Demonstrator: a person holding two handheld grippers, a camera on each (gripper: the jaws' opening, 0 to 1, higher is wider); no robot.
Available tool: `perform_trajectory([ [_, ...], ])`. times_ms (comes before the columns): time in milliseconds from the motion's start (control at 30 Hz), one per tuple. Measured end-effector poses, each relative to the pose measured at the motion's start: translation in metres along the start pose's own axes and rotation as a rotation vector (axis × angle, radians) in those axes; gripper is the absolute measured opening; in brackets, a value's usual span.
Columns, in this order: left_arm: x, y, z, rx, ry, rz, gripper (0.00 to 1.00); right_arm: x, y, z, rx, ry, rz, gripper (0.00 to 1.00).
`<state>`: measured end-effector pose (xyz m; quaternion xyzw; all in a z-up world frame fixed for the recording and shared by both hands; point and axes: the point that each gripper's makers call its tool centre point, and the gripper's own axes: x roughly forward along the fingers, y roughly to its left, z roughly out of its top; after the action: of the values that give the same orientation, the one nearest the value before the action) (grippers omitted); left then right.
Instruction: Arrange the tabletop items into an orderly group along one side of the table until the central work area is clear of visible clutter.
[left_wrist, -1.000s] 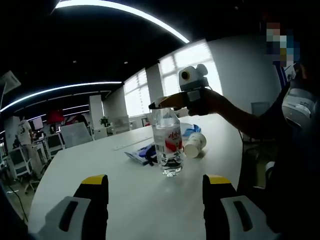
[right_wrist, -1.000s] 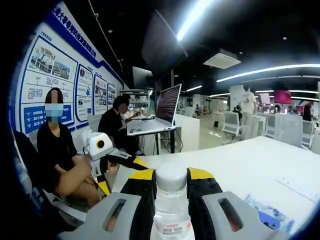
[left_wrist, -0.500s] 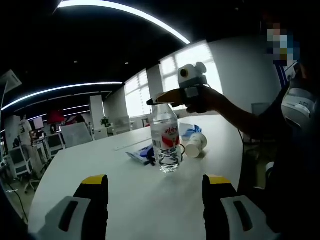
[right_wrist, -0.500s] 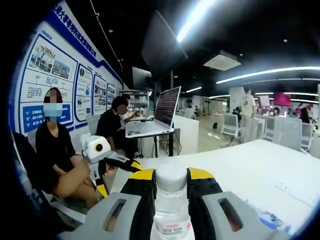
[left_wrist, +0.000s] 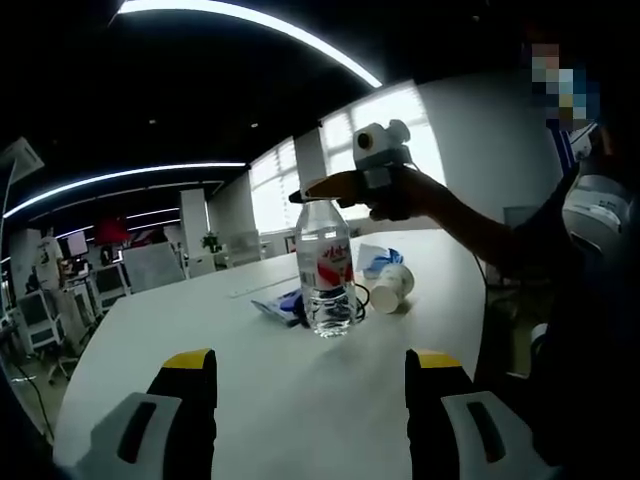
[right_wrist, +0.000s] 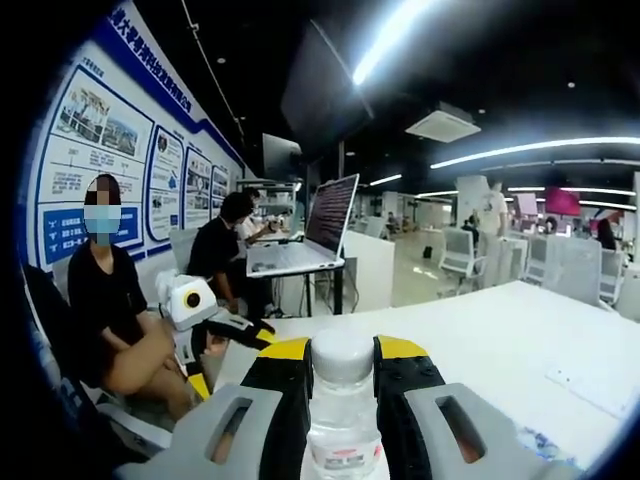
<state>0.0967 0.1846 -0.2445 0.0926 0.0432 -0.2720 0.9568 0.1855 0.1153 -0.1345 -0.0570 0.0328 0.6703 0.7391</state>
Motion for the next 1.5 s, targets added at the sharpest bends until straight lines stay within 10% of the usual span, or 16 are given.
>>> perform_trajectory([
  [1500, -0.008, 0.008, -0.010, -0.010, 0.026, 0.019, 0.76, 0.033, -0.037, 0.001, 0.021, -0.004, -0.035, 0.20],
])
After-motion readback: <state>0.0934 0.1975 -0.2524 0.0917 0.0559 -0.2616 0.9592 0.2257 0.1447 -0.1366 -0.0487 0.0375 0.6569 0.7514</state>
